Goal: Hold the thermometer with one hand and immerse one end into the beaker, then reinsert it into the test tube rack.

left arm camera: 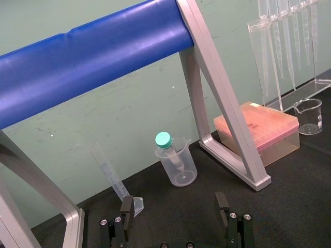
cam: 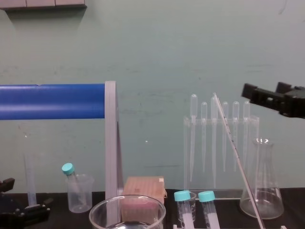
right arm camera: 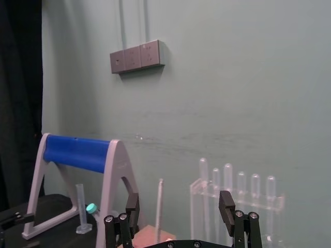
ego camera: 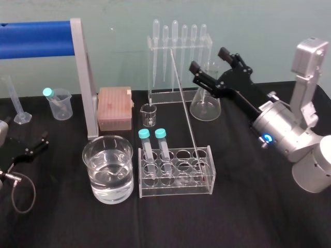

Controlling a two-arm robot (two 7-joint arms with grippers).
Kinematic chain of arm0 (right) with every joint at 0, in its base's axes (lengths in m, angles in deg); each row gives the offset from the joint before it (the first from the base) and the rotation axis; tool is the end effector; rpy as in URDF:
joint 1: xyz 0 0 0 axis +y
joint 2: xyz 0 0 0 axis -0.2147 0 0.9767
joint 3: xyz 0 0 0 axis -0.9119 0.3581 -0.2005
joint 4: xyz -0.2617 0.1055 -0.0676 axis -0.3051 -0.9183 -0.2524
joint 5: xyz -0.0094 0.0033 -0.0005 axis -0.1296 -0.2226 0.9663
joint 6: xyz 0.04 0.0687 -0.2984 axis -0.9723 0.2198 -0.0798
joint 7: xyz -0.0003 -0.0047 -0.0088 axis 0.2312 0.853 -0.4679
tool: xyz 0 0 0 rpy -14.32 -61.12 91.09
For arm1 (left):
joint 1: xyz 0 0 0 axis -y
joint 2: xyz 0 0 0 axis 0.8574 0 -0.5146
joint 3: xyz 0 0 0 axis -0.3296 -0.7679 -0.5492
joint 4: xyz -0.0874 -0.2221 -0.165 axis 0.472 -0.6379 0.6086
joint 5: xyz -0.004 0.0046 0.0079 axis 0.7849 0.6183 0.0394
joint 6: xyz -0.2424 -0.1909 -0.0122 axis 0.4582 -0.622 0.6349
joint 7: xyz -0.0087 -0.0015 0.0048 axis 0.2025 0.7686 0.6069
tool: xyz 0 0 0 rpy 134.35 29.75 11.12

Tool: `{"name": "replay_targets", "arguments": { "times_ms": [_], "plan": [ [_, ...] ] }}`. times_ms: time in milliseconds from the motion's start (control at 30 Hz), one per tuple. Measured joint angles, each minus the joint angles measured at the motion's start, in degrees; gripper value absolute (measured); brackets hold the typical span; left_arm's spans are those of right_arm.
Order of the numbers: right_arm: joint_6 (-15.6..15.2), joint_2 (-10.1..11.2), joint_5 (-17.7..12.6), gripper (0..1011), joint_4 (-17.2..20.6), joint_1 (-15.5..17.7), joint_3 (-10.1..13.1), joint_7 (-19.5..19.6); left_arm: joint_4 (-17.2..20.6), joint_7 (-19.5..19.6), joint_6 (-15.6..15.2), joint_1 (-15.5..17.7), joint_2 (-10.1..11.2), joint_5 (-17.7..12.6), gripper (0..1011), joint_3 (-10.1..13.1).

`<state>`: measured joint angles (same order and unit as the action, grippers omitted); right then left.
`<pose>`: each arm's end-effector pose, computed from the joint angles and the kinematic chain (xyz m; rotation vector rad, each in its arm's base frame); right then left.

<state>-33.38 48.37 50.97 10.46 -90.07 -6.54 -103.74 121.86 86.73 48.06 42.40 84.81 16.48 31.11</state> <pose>0.3724 -0.0489 -0.2264 0.2216 -0.1520 -1.0051 0.3581 0.0827 -0.3022 0.3043 -0.2849 1.2479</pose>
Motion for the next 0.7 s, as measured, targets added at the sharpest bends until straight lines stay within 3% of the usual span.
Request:
{"name": "replay_targets", "arguments": {
  "times_ms": [133, 700],
  "plan": [
    [-0.87, -1.22, 0.66, 1002, -0.20, -0.34, -0.44, 0.24, 0.00, 0.00, 0.00, 0.00, 0.00, 0.00, 1008, 0.00],
    [-9.46, -7.58, 4.38, 1002, 0.86, -0.41, -1.43, 7.15, 0.00, 0.00, 0.00, 0.00, 0.00, 0.00, 1008, 0.00]
  ]
}}
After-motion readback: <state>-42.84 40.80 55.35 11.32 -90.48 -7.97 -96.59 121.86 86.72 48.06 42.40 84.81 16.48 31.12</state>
